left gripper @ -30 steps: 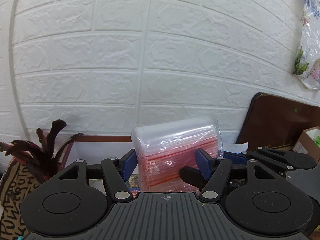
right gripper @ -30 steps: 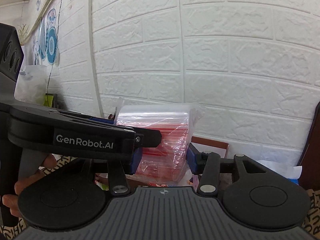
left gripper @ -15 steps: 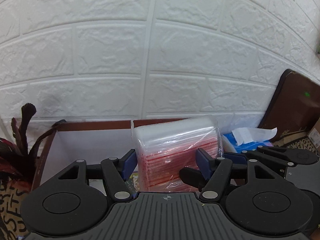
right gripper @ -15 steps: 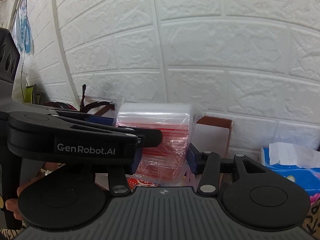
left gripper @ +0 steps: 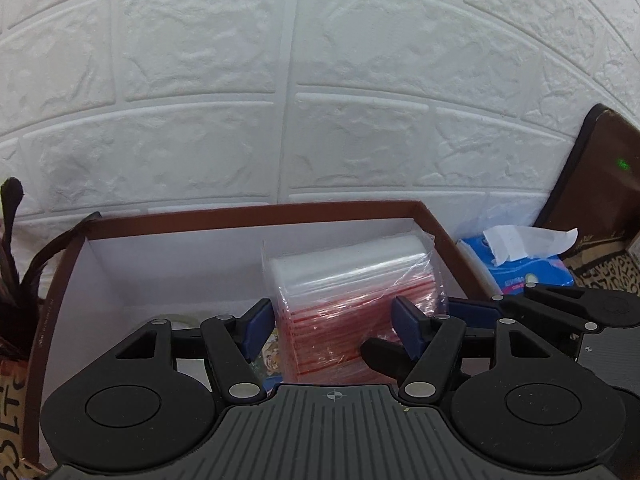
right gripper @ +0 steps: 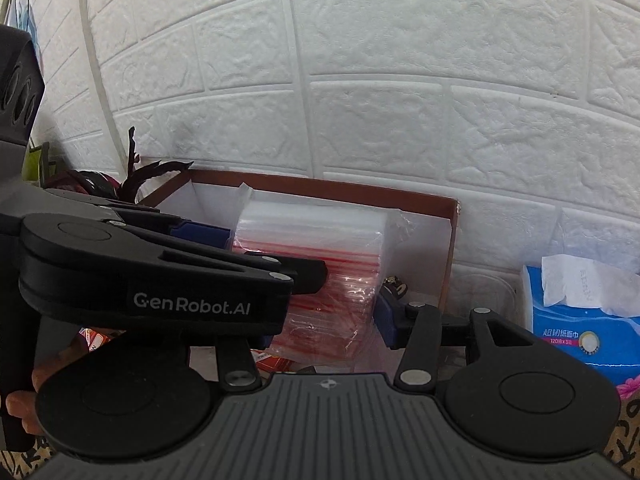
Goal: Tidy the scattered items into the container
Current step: 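Lower the zip bag into the brown box and open both grippers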
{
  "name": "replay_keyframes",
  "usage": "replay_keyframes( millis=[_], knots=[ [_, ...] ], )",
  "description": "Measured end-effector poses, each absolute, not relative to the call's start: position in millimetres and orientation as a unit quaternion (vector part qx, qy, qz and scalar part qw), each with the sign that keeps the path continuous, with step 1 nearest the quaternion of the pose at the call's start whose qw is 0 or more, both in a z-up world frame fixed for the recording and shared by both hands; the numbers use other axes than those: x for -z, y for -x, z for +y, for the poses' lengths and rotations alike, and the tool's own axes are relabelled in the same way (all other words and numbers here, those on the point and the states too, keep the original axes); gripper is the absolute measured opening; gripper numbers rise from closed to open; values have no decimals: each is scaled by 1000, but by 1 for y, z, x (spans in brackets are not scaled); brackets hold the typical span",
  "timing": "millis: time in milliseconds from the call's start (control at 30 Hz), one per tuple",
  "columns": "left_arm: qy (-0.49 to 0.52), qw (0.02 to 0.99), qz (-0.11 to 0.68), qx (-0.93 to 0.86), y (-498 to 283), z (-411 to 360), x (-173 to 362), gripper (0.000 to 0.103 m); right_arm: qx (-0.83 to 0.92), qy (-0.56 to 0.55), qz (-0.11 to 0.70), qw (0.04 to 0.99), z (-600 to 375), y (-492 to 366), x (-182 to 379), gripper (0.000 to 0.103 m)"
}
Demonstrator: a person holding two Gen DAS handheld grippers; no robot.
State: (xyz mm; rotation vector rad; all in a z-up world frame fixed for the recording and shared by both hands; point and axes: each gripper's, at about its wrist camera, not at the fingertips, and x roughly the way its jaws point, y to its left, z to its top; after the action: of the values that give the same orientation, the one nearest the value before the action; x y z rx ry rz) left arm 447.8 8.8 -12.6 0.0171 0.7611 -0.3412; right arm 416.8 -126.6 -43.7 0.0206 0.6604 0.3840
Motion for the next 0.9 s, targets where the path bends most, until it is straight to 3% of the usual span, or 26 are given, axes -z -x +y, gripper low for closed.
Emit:
replay_keyframes(
  millis=[100,133,167,200,233,900],
  knots=[
    [-14,918,364,159,-448,10,14,81,-197,-2,315,928,-124,-415,43,71],
    [-19,919,361,158,-446,9,13,90,-202,6,310,929,-122,-413,42,76],
    [-21,920,358,157,-443,9,12,96,-201,18,302,932,-119,-411,41,88],
    [-25,923,352,155,-441,10,11,97,-197,33,291,936,-116,-407,41,96],
    [-31,924,347,154,-438,9,9,97,-192,48,280,939,-114,-404,41,98],
    [-41,945,307,101,-402,6,-2,101,-182,41,275,943,-116,-383,33,102]
  ],
)
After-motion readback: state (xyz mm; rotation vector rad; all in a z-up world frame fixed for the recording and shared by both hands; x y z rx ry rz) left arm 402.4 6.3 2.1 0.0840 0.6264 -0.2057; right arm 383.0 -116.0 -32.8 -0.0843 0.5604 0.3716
